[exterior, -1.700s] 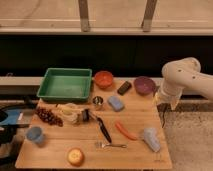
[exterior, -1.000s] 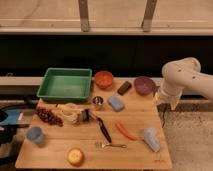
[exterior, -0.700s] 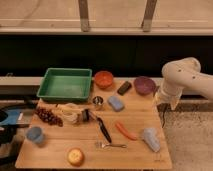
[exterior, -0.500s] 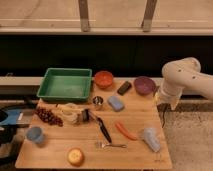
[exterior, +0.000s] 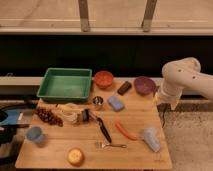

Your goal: Place brush in tray

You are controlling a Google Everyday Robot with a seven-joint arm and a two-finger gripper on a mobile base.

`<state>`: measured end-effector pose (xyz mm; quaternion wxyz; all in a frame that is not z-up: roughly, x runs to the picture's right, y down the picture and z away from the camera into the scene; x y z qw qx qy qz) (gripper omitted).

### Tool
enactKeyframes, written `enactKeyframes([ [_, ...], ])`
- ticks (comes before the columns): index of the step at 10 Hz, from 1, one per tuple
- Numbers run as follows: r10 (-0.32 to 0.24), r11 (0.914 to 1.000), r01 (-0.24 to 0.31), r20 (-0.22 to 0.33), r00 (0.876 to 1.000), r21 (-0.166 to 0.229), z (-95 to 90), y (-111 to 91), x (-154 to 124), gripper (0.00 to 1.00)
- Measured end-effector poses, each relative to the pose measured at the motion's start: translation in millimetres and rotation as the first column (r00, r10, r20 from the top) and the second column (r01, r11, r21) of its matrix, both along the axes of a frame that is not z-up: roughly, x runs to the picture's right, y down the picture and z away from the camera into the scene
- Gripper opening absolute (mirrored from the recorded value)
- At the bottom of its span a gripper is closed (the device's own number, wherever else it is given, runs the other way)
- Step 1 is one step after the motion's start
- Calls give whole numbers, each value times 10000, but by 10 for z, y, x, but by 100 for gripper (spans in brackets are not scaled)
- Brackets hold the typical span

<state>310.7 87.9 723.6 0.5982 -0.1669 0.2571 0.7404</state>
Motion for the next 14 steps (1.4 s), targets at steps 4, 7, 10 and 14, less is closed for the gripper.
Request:
enactKeyframes([
  [4, -3, 10000, 3, 2, 10000, 0, 0, -1, -1, 65],
  [7, -486, 9988, 487, 301, 9984, -31, -55, 11, -167, 65],
  [10, -1362, 9907, 1345, 1214, 9832, 224, -124, -37, -863, 65],
  [14, -2449, 9694, 2309, 2661, 9323, 832, -174, -117, -1995, 65],
])
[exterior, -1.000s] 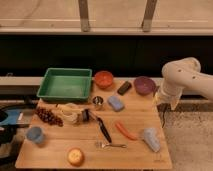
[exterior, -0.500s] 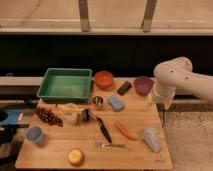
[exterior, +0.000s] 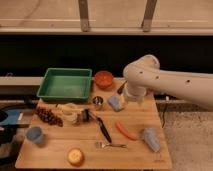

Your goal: Place brush in tray

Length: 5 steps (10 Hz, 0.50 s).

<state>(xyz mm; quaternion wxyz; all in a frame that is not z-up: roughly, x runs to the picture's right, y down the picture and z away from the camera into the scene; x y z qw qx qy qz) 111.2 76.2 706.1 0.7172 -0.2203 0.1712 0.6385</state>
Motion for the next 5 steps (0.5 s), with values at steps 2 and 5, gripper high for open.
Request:
enactKeyframes([
  [2, -327, 9994, 319, 977, 9947, 95, -47, 24, -599, 65],
  [5, -463, 9989, 442, 1568, 9865, 173, -133, 87, -926, 65],
])
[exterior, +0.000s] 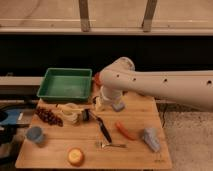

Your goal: Place brush in tray

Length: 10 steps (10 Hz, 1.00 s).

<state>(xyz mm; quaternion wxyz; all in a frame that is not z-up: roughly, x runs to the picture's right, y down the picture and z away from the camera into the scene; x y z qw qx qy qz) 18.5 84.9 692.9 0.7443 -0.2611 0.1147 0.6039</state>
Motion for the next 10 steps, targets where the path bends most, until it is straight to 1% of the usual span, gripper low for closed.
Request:
enactKeyframes([
  [3, -22, 10000, 22, -3, 10000, -30, 1, 6, -2, 65],
  [5, -54, 9997, 55, 82, 10000, -219, 81, 83, -41, 65],
  [7, -220, 9983, 254, 651, 9976, -519, 355, 264, -348, 65],
  [9, -361, 9949, 459, 1072, 9936, -901, 613, 440, -651, 65],
  [10, -316, 9927, 450, 1183, 9925, -1120, 749, 532, -694, 65],
])
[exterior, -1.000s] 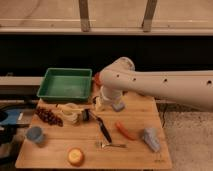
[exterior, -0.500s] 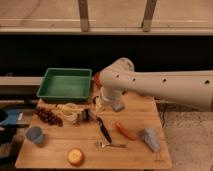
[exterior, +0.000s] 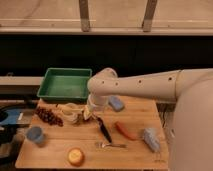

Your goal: Place brush in tray

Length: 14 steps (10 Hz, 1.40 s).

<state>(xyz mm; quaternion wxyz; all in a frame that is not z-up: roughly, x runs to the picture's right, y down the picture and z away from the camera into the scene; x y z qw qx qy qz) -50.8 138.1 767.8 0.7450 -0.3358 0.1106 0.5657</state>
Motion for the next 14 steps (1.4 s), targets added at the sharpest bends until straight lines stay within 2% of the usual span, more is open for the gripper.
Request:
enactKeyframes([
  [2, 51, 9993, -45, 159, 9999, -379, 172, 124, 9, 65],
  [4, -115, 9964, 127, 144, 9998, -836, 305, 212, 100, 65],
  [7, -318, 9903, 377, 455, 9985, -1341, 480, 279, 140, 65],
  [12, -542, 9797, 642, 575, 9969, -1897, 726, 502, 230, 65],
  [13, -627, 9783, 712, 494, 9968, -1944, 748, 550, 234, 62],
  [14, -716, 9778, 786, 428, 9965, -1940, 751, 576, 220, 55],
])
